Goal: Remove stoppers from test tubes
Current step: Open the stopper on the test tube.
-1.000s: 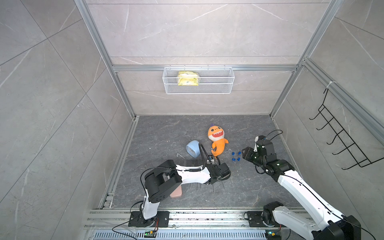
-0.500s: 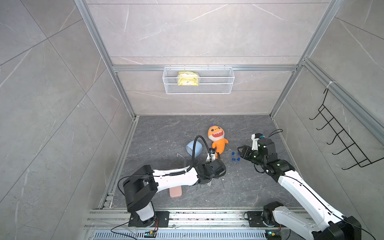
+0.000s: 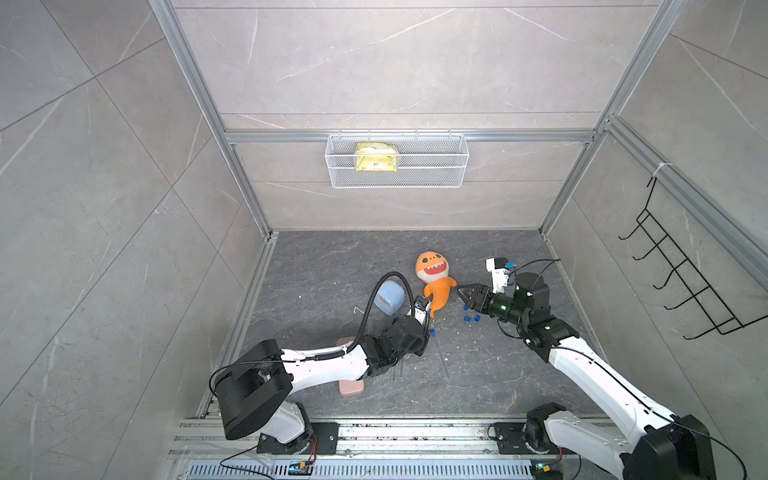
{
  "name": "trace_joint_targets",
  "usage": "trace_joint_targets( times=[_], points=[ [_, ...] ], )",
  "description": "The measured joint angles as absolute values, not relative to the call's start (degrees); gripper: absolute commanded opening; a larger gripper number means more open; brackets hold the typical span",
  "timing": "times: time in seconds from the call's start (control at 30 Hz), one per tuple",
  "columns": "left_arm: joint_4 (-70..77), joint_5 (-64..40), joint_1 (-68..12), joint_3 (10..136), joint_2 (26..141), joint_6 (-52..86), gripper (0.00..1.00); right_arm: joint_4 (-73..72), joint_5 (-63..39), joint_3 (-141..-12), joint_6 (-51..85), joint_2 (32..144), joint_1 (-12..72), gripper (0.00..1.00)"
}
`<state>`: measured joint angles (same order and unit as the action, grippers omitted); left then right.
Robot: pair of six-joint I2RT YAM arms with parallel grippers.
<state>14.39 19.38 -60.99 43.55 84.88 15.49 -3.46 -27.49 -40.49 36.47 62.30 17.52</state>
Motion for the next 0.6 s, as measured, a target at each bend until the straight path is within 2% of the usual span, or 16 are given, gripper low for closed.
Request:
trace_joint_targets(
  times=[0.27, 0.6],
  points=[
    [20.8, 14.8, -60.6, 43.1, 84.9, 12.5, 0.05, -6.4, -27.7, -40.3, 38.0, 68.1, 22.0, 0.47],
    [21.3, 12.7, -60.6, 44.0, 85.0, 11.9, 0.03, -7.8, -27.2, -40.3, 38.2, 71.7, 24.6, 0.44]
  ],
)
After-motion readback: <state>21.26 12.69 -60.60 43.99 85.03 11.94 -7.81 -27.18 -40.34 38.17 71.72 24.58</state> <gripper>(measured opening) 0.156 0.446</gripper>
